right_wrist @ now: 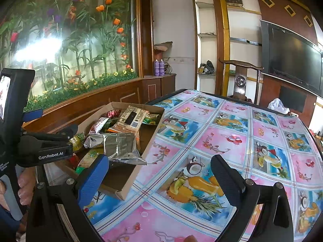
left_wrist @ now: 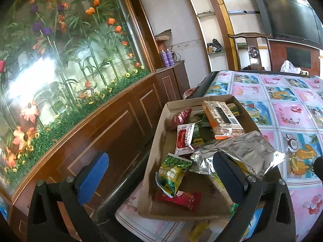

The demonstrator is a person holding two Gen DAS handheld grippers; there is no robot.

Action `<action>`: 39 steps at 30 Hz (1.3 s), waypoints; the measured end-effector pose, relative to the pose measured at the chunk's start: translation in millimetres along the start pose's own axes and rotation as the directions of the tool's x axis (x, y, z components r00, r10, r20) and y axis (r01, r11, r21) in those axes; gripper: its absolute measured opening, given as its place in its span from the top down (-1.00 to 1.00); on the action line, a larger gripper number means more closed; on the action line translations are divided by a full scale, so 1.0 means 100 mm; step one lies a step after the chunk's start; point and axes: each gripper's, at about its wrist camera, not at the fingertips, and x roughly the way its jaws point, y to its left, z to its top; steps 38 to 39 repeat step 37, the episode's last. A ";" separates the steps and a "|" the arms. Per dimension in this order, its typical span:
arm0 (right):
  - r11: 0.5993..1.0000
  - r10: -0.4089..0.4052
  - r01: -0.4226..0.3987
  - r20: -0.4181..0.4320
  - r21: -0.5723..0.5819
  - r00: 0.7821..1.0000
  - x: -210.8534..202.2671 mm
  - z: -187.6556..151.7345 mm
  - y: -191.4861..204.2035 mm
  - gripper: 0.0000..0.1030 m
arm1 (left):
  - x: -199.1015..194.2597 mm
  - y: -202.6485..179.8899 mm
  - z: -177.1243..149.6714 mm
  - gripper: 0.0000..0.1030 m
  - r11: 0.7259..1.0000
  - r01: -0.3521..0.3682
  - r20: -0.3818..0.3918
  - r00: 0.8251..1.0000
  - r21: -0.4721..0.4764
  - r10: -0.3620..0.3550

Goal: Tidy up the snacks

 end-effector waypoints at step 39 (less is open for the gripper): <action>1.000 -0.013 0.013 -0.006 0.009 1.000 0.02 0.00 -0.07 -0.99 | -0.02 0.09 -0.02 -1.00 0.995 0.080 -0.020 0.996 -0.059 -0.081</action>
